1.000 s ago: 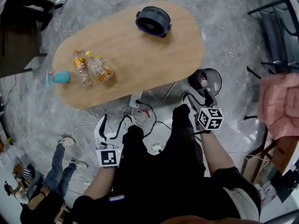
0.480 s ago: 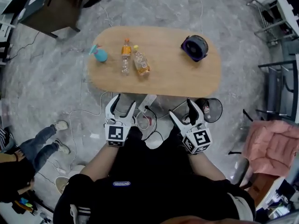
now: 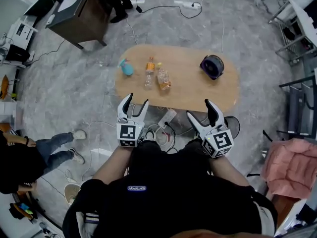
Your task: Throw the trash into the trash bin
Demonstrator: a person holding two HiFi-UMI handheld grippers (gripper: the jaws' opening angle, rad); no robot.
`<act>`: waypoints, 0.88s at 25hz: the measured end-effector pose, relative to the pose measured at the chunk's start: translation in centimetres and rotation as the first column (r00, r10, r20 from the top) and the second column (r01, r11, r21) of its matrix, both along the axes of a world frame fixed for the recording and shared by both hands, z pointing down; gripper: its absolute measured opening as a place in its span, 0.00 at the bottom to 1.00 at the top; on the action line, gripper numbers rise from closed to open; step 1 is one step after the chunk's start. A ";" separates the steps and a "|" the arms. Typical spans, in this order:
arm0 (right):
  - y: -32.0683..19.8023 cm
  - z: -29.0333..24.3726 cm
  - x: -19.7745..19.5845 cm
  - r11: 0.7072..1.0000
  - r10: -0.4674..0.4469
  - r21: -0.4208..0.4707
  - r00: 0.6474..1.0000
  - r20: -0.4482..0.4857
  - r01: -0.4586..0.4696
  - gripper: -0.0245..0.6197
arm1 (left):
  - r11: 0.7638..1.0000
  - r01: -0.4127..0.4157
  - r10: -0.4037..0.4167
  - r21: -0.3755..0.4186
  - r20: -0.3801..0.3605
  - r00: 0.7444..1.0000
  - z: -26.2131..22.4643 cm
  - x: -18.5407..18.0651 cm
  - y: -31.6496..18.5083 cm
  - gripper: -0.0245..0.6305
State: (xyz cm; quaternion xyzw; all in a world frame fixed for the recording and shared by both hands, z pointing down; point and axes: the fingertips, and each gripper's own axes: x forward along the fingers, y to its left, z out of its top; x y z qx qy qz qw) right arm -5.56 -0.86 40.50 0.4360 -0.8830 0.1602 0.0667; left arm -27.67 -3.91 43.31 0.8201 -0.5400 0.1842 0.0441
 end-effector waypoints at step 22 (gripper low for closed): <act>-0.2 -3.3 -0.8 0.994 -0.111 0.021 0.993 -0.026 0.111 0.57 | 0.993 0.014 -0.015 0.114 0.006 1.000 -8.2 3.3 1.7 0.39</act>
